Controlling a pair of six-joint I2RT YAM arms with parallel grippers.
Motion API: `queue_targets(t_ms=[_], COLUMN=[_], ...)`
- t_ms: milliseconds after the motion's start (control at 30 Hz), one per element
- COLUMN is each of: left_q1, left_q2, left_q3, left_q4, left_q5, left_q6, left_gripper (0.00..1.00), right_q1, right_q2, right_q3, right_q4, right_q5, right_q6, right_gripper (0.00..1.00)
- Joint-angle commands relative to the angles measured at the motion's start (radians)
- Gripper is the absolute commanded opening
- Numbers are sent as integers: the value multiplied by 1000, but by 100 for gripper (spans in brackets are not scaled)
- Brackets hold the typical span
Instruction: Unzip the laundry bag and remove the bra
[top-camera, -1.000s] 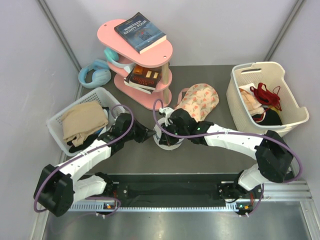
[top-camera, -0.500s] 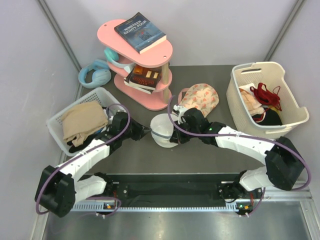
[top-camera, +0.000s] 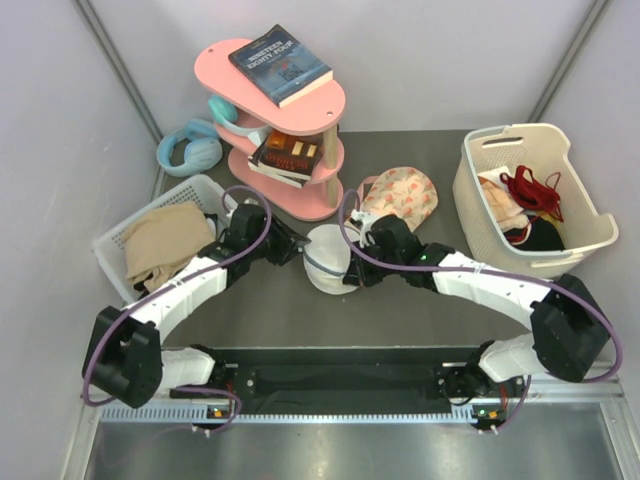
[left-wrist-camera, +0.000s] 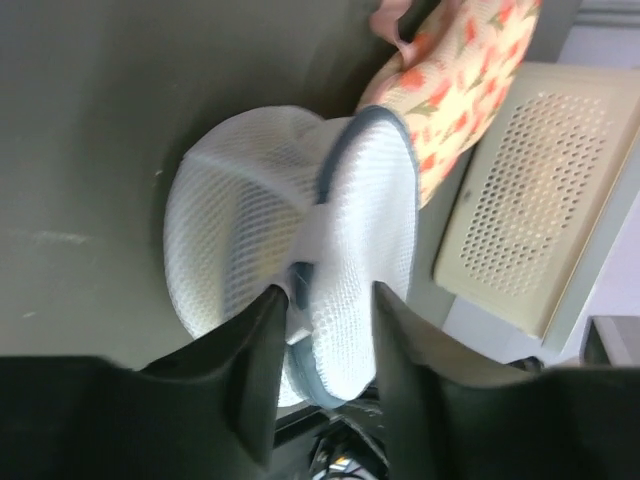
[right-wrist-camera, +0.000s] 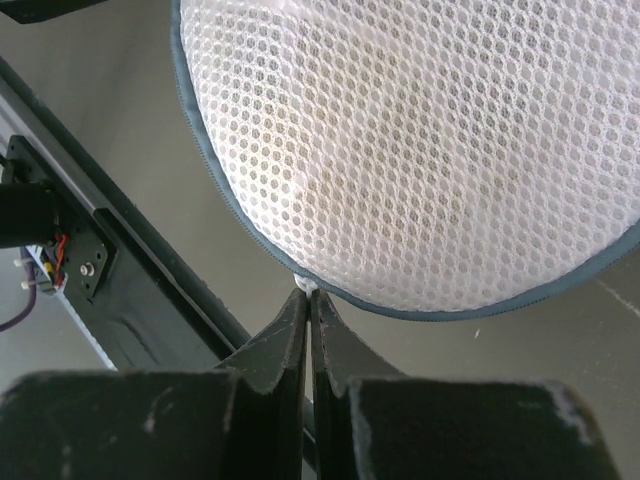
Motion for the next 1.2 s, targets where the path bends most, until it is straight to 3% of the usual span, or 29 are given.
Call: queue_targets(t_ms=[0,100,333,467,767,867,1167], left_q1=[6,6,6,6,2,0,-11], left_q2=[-10,-59,-195,-247,-206,-203,-208], left_q3=[67,55,-20,-80,-121,-131,-155], left_q4=[-46,-97,-229,-196,-105,-85,-51], left_q5=[19,-7,-21,-4,49,49,54], left_q6=[63,66,31,-30,-78,-86,-104], left_gripper=[59,68,70,70,70,67,38], right_q1=[12,23,48,75,143,157,169], right_q2=[27,47,96,138,190,198,201], right_q3=[74,94,145,173,234,248,262], right_q4=[15,10,7,7,-7,-13,-21], right_q5=[-31,-40,-66,-85,-91,-89,-82], right_q6=[-15,-16,-22,-36,-59,-64,-65], right_gripper=[0,0,0,0,0,0,0])
